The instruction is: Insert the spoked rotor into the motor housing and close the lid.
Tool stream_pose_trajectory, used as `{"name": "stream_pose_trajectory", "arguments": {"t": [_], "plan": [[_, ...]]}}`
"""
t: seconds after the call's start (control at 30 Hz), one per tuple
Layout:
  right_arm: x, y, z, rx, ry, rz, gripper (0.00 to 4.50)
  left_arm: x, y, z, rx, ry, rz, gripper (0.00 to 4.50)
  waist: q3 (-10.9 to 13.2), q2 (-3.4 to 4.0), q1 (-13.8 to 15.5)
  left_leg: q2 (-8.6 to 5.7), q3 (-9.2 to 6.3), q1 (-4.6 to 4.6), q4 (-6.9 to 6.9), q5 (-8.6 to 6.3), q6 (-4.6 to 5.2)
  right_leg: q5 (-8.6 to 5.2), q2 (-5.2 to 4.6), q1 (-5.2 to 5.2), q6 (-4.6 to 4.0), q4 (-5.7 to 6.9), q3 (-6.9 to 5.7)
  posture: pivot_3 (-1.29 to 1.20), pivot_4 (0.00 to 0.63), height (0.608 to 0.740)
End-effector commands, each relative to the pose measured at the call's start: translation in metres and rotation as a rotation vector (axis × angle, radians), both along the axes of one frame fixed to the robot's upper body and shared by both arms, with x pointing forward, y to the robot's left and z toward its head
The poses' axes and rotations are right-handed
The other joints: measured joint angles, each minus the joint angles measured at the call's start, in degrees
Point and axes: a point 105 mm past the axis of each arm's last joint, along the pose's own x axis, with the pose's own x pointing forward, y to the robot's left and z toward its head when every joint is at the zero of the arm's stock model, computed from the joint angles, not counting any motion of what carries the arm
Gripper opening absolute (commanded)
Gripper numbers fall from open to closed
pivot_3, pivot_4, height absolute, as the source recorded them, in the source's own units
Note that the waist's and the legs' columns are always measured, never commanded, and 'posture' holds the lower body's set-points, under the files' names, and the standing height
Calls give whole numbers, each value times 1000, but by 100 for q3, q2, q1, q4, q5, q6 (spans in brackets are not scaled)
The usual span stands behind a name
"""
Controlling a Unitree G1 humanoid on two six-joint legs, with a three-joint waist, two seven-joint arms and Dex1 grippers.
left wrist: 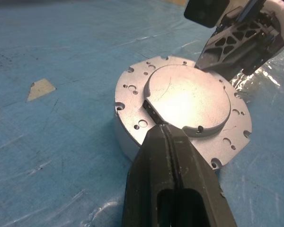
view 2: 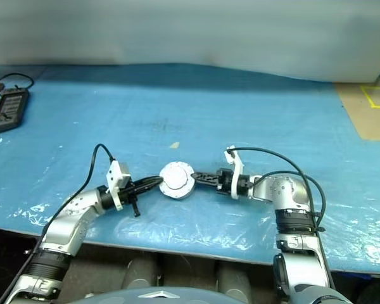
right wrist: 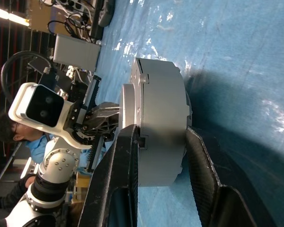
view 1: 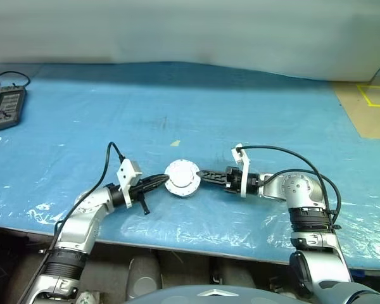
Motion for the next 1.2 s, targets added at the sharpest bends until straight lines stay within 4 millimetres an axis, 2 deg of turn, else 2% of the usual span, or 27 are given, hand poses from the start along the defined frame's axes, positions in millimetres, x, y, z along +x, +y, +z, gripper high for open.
{"name": "stream_pose_trajectory", "arguments": {"t": [0.03,0.53,0.73,0.9,1.03,1.2], "plan": [[1,3,3,-3,-21,2,1083,-2,-5,-1,-2,-10,-25,0,0,0,0,0,0,0,0,0,0,0,0,0,0,0,0,0,150,740],[2,5,2,7,-26,-1,1079,1,1,-9,-9,-15,6,0,0,0,0,-1,0,6,2,0,0,0,0,1,0,10,3,0,150,740],[17,-1,8,98,29,-101,1079,20,9,12,-174,-26,140,0,0,0,1,-2,0,6,4,0,0,0,-2,0,-1,19,3,0,150,740],[30,-7,15,166,55,-186,1079,52,26,11,-243,111,389,0,0,0,-4,0,-1,4,6,1,-1,-1,0,-2,-5,22,1,0,150,740],[41,-14,22,218,64,-248,1079,55,27,16,-303,177,423,0,1,-1,-16,-6,-1,-5,9,1,-2,-2,-2,-4,-4,14,2,0,150,740],[57,-25,35,287,66,-342,1079,58,28,8,-321,267,505,0,3,-2,-30,-1,-3,-16,8,1,-3,-2,1,-14,-4,14,-4,0,150,740]]}}
